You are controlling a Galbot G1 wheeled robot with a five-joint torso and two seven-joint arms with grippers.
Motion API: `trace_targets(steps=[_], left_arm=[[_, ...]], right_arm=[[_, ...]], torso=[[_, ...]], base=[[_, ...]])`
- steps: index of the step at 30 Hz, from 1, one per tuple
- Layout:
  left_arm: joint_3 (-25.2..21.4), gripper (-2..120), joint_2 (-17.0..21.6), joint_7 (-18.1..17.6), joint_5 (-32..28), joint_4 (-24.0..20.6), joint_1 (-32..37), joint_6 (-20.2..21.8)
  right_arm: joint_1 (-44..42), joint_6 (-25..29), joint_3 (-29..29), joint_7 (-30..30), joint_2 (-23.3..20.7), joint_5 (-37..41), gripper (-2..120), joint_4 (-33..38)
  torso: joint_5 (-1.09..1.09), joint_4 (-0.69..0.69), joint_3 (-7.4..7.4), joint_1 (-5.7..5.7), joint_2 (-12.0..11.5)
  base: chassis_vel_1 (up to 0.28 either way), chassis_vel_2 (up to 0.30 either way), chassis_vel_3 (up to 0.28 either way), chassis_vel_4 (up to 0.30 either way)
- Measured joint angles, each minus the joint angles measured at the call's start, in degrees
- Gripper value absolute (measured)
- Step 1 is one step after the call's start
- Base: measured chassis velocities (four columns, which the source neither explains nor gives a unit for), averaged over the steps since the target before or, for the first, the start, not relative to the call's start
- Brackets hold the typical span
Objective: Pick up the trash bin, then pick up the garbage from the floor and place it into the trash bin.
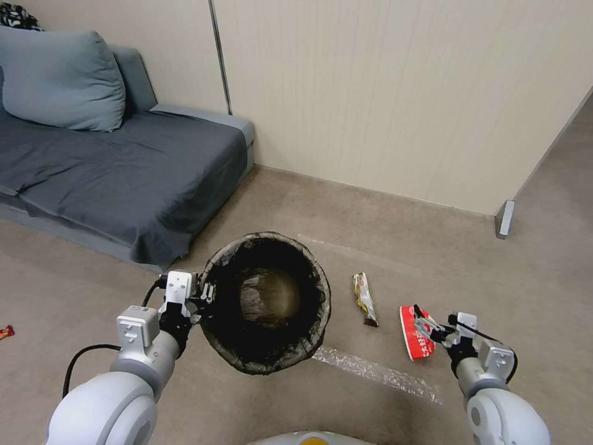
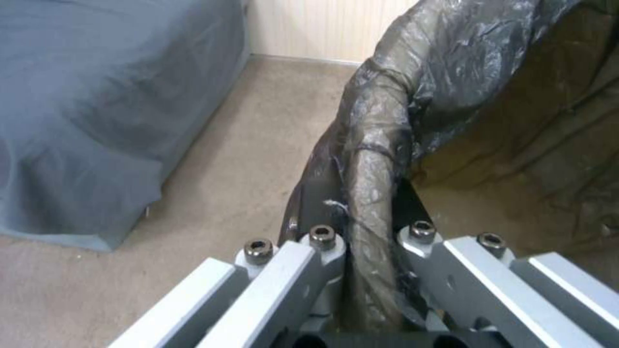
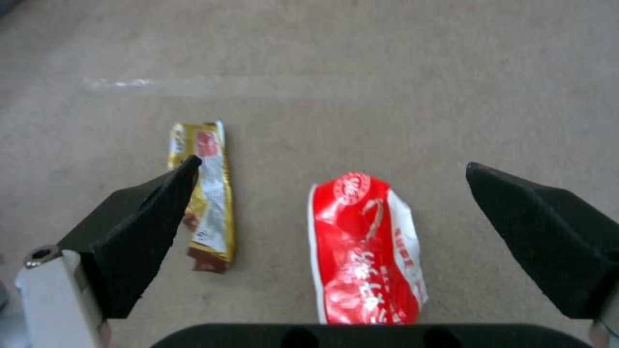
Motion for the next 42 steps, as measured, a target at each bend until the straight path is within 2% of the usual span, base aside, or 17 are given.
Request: trace_targets(steps=[3, 5, 12, 17, 35, 40, 42], left_arm=[[-0.28, 2, 0.27, 0.00, -0.42, -0.12, 0.04, 0.05], [-0.63, 2, 0.31, 0.00, -0.68, -0.35, 0.26, 0.06], [-0.67, 2, 0.48, 0.01, -0.85, -0.44, 0.30, 0.11], [-0.45, 2, 0.90, 0.05, -0.94, -0.44, 0.36, 0.14], [-0.13, 2, 1.66, 0.17, -1.78, -0.51, 0.26, 0.25], [0.01, 2, 1.56, 0.40, -1.79, -0.51, 0.16, 0.31], [0.13, 2, 1.41, 0.64, -1.78, -0.51, 0.10, 0.32]], right_arm=[[1.64, -0.02, -0.09, 0.38, 0.16, -0.13, 100, -2.76], [4.04, 0.00, -0.30, 1.13, 0.45, -1.28, 100, -7.08], [6.22, 0.05, -0.31, 2.00, 0.65, -2.12, 100, -11.26], [9.14, 0.61, -0.62, 2.37, 0.74, -4.49, 100, -17.88], [14.04, 3.06, -0.72, 4.34, 2.89, -9.48, 100, -26.52], [15.00, 3.50, -0.64, 4.41, 3.19, -10.18, 95, -28.20], [15.49, 4.32, -0.60, 4.68, 3.38, -10.73, 83, -29.22]], torso=[[0.00, 0.00, 0.00, 0.00, 0.00], [0.01, 0.02, 0.00, 0.00, 0.00], [0.00, 0.01, 0.00, 0.00, 0.00], [0.00, 0.01, 0.00, 0.00, 0.00], [0.00, 0.01, 0.00, 0.00, 0.00], [0.00, 0.01, 0.00, 0.00, 0.00], [0.00, 0.02, 0.00, 0.00, 0.00]], base=[[0.000, 0.000, 0.000, 0.000], [0.000, 0.000, 0.000, 0.000], [0.000, 0.000, 0.000, 0.000], [0.000, 0.000, 0.000, 0.000], [0.000, 0.000, 0.000, 0.000], [0.000, 0.000, 0.000, 0.000], [0.000, 0.000, 0.000, 0.000]])
